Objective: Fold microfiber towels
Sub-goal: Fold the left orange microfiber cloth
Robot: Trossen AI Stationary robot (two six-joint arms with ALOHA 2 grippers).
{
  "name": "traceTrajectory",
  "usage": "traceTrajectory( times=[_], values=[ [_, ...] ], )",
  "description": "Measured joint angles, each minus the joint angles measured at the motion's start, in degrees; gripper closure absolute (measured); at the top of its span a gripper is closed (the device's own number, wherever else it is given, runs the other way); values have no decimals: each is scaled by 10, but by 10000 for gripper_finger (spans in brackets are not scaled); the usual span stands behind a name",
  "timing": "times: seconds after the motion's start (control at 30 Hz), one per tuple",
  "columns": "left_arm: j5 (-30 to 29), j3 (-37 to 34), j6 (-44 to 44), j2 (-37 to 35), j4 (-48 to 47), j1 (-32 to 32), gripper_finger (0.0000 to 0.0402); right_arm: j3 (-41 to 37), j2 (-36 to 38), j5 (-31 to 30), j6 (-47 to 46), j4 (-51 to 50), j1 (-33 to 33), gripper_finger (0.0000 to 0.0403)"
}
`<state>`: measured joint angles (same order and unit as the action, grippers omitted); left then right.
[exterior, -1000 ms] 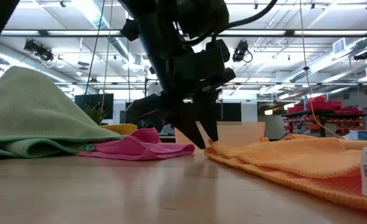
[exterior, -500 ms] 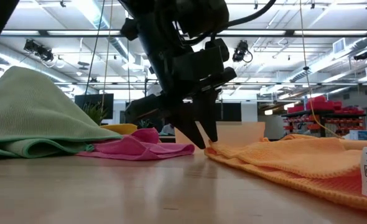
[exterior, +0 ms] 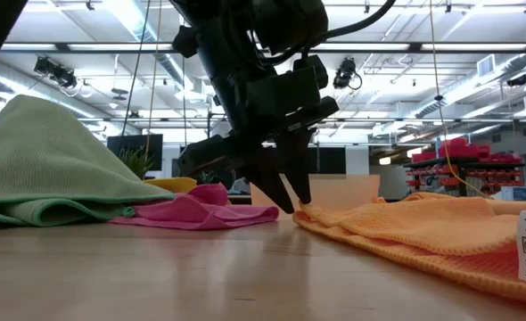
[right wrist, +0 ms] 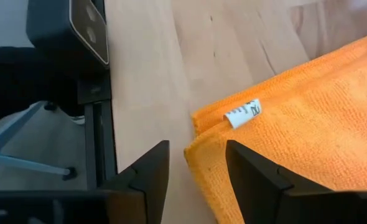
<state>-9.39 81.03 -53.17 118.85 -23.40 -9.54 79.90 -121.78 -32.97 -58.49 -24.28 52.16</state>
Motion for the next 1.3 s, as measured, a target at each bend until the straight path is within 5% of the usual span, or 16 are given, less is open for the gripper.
traceTrajectory(
  times=[0.47, 1.0, 1.3],
  values=[
    [0, 0, 10, 0, 0, 0, 289, 0, 0, 0, -1, -2, -5, 360],
    [-38, 1, -74, -13, -4, 5, 274, 0, 0, 0, -53, -32, -12, 365],
    [-37, 1, -86, -2, 30, 7, 306, 0, 0, 0, -55, -32, -12, 365]
  ],
)
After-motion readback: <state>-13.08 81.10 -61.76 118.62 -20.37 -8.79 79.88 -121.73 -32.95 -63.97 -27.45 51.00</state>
